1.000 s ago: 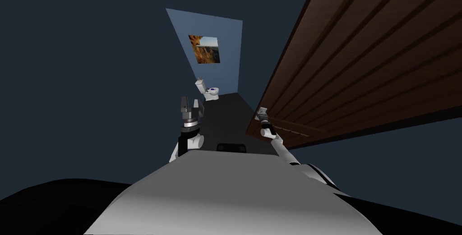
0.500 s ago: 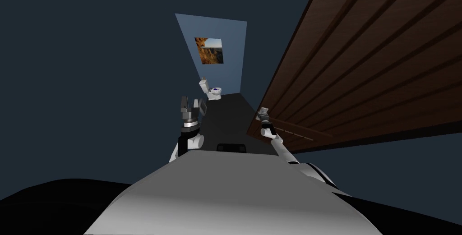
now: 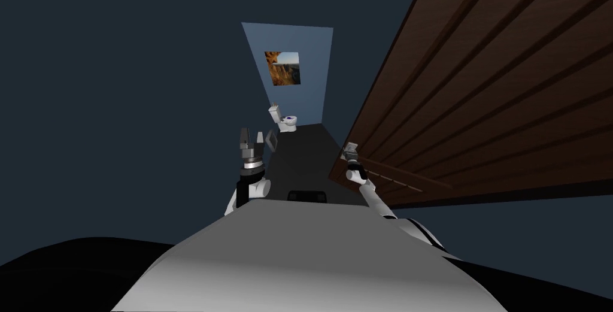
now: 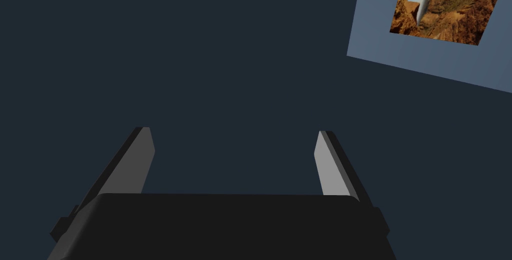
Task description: Pull the door open
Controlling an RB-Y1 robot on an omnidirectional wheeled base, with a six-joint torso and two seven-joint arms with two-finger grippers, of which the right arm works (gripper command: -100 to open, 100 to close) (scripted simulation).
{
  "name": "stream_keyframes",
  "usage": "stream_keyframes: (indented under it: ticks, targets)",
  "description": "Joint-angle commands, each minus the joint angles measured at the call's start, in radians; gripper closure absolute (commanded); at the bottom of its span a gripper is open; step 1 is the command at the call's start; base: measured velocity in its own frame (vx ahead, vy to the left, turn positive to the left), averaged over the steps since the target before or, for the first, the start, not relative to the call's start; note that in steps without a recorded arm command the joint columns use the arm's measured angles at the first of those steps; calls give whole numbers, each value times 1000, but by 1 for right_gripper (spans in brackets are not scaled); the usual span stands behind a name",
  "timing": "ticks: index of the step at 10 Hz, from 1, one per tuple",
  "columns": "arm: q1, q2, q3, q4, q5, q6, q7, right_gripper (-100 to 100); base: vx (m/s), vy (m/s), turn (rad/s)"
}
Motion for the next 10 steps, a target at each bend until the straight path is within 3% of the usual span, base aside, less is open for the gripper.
stream_keyframes:
  ticks: [1,10]
  targets:
    - [-38,12,33,28,8,-17,-12,100,3,-11,-19]
    - [-45,20,21,37,-15,-21,17,100,-11,-9,41]
